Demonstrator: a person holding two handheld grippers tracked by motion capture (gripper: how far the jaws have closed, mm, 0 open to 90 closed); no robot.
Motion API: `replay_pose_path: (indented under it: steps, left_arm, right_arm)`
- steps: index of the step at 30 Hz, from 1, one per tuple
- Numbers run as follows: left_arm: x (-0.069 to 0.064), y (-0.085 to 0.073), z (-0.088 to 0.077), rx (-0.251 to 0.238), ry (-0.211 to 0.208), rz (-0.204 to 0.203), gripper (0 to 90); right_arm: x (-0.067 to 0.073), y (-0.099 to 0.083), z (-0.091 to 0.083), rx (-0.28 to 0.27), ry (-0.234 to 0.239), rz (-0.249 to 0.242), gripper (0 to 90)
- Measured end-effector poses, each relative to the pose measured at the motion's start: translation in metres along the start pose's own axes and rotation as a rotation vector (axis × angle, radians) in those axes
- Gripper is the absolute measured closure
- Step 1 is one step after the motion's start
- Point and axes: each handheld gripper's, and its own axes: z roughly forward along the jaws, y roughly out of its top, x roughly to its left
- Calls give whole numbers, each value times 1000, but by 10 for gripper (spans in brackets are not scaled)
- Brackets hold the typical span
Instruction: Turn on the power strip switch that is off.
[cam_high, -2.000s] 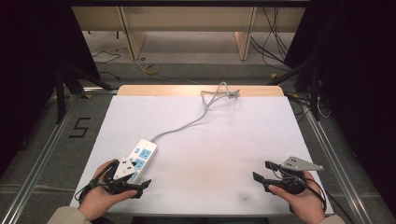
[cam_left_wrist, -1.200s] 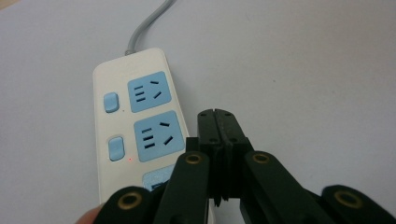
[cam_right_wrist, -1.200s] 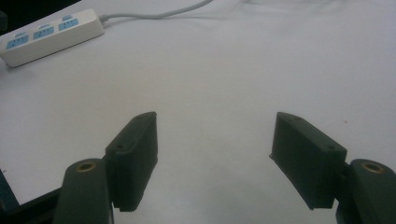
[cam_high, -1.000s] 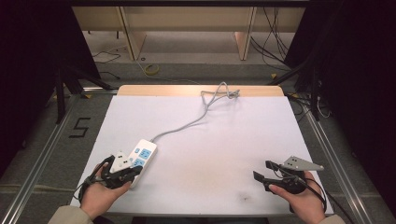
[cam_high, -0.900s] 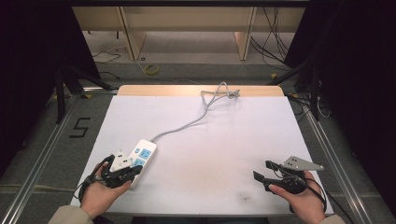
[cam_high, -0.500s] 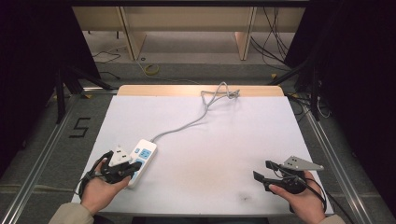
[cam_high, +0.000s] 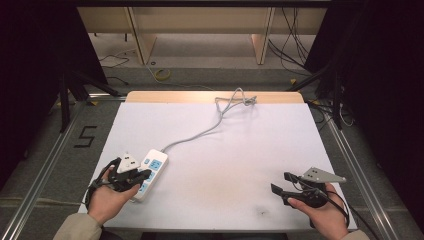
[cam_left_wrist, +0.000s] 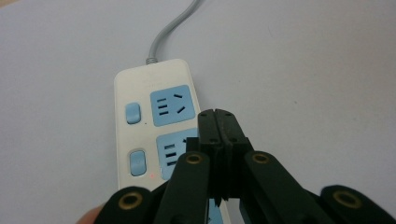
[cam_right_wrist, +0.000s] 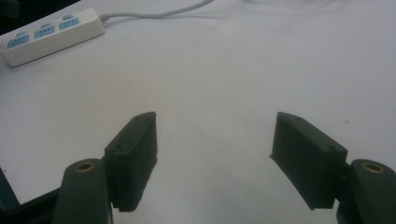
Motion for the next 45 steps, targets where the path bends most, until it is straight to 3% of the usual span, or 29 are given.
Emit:
replay_pose_path:
  steps: [45]
  left_arm:
    - [12, 15, 16, 44, 56, -34, 898]
  right_arm:
    - [1, 0, 2, 18, 14, -18, 304]
